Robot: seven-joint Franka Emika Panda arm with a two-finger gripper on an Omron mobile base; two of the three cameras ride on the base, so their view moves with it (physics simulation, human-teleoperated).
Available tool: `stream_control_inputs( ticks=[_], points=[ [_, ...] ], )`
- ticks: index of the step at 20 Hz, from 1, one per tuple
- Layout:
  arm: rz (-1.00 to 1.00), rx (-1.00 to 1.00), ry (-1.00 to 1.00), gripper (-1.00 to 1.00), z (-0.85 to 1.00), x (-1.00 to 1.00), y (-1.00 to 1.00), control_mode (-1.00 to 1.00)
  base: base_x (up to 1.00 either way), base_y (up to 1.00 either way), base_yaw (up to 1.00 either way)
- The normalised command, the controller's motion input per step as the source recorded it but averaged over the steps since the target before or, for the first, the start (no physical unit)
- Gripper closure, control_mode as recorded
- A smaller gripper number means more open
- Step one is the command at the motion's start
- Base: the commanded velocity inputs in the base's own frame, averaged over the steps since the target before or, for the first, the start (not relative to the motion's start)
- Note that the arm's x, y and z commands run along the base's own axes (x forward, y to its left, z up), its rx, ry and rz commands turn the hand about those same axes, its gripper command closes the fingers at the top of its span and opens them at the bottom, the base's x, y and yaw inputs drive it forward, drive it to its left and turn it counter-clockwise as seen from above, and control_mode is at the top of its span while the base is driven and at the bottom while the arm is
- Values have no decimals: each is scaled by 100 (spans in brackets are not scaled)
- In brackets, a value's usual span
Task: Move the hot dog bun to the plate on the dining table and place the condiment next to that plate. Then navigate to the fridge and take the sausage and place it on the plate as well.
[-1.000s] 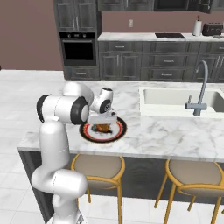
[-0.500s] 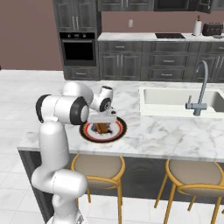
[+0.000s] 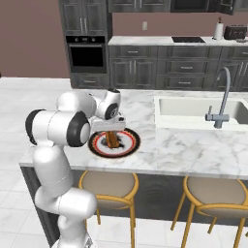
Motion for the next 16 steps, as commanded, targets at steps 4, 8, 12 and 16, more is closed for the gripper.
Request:
stream_control_inputs(
  ticks=[4,8,12,16],
  points=[
    [-3,0,-8,-100,71,-33,16,-100,0,0,0],
    [-4,0,-6,-100,85,-30,9,-100,0,0,0],
    [-6,0,-5,-100,95,-35,0,-100,0,0,0],
    [-9,11,-2,-100,99,-39,-3,-100,0,0,0]
  ],
)
